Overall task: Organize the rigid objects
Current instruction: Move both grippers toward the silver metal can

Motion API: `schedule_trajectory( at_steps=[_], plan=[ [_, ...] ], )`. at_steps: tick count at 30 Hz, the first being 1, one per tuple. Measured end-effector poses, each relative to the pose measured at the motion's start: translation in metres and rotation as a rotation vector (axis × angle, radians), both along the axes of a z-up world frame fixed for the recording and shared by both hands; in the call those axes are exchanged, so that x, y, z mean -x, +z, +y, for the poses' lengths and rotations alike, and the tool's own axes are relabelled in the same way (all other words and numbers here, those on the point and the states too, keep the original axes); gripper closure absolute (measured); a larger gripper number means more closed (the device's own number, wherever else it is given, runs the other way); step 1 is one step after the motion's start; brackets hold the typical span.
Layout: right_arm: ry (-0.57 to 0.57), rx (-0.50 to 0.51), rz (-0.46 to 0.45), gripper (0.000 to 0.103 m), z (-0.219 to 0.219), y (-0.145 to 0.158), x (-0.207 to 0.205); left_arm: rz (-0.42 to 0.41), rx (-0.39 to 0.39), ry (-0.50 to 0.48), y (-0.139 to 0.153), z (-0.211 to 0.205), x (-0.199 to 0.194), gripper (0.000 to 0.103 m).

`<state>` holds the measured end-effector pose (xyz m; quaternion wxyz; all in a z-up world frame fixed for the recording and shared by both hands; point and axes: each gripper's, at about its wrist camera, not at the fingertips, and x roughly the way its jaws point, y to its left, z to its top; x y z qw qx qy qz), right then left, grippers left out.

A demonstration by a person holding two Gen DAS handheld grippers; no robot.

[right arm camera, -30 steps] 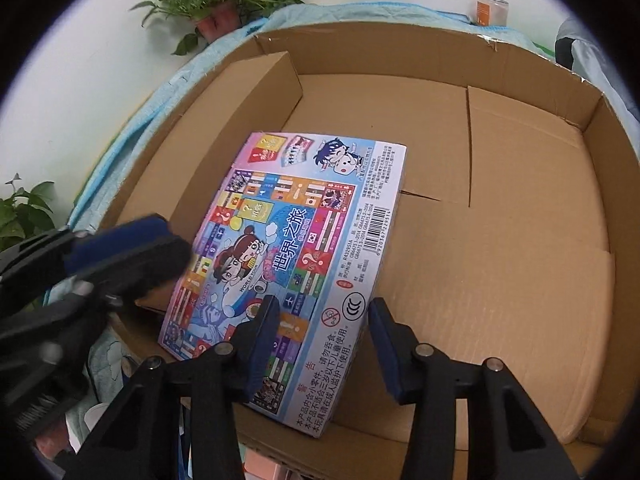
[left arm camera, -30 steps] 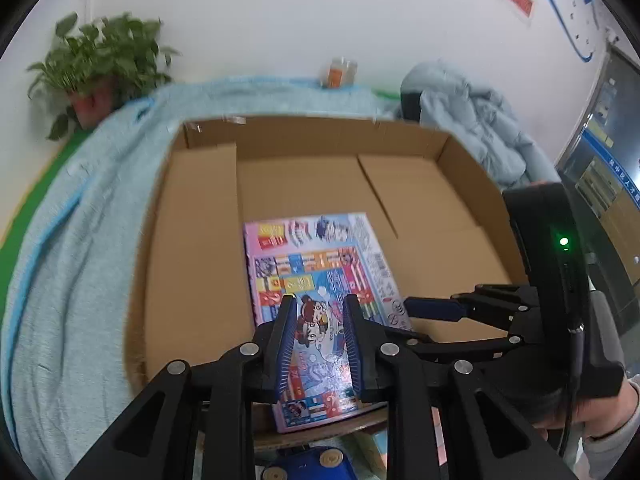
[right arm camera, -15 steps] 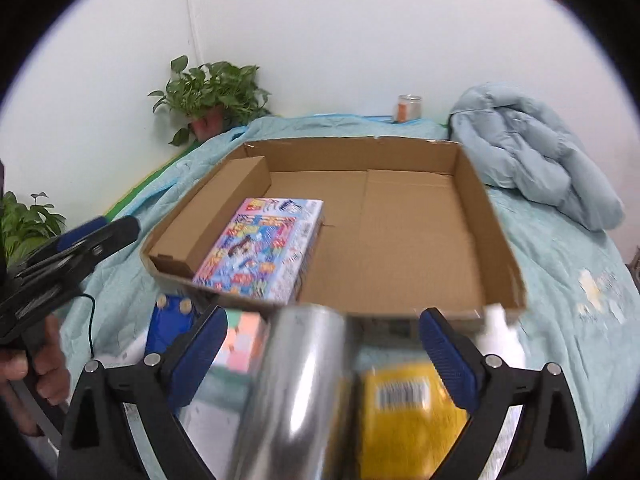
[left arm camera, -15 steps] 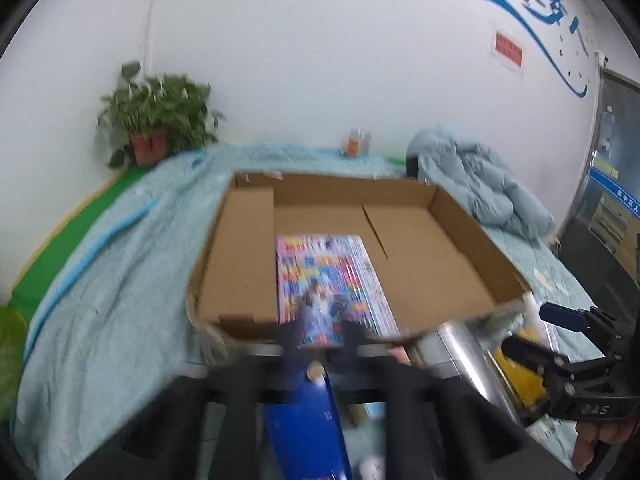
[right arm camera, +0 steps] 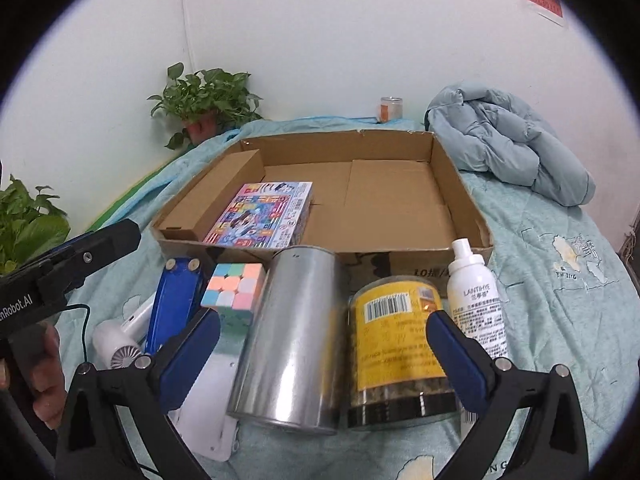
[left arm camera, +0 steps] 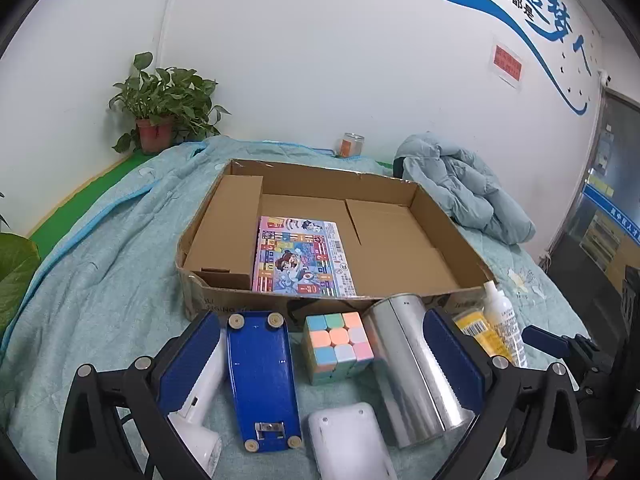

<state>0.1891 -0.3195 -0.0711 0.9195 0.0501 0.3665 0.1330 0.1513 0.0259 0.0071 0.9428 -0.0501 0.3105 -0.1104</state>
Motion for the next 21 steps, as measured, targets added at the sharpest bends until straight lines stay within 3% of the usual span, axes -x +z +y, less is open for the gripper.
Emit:
schedule_trajectory(
  at_steps=[8,21],
  plan=[
    [0.036,-0.1,0.132,0.0,0.001,-0.022,0.008,0.031,0.001,0.003,-0.005,-0.001,0.015,0.001],
    [0.048,-0.219,0.23,0.002,0.006,-0.038,0.023,0.112,0.01,-0.011,-0.025,0.004,0.03,0.001]
  ],
)
